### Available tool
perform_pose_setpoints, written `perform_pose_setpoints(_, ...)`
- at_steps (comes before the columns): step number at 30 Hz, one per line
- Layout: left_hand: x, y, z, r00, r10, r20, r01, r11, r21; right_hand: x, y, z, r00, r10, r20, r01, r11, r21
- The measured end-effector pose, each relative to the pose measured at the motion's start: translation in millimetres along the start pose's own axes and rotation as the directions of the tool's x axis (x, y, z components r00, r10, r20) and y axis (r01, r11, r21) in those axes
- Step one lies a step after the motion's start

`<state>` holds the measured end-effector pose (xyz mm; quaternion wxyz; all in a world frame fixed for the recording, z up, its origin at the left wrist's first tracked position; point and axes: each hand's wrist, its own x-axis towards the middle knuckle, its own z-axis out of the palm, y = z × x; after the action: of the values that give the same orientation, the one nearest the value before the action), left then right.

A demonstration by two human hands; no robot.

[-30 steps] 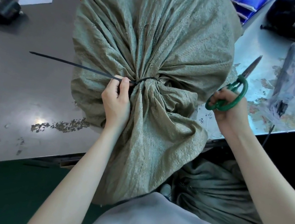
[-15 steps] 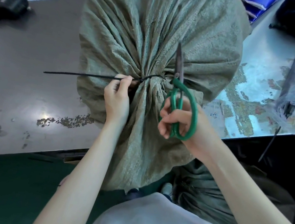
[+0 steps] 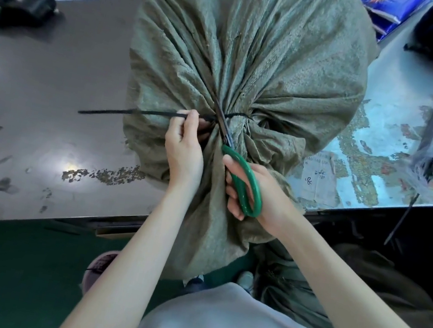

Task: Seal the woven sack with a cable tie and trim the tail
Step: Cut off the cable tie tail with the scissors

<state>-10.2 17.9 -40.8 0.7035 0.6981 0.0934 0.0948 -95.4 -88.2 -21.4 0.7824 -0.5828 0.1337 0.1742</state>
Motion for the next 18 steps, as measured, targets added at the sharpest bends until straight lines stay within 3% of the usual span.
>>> perform_pose_setpoints(10,-5,14,-7,0.998,0.052,0.022,-0.053,0.997,0.051,-13,11,-6,0.985,0.07,0.157,-0.076,0.997,0.027)
perform_pose_setpoints(18,-4,18,-13,0.99,0.122,0.066,-0.129,0.985,0.111,-23,5,4,0.98,0.102,0.172,-0.124,0.985,0.123)
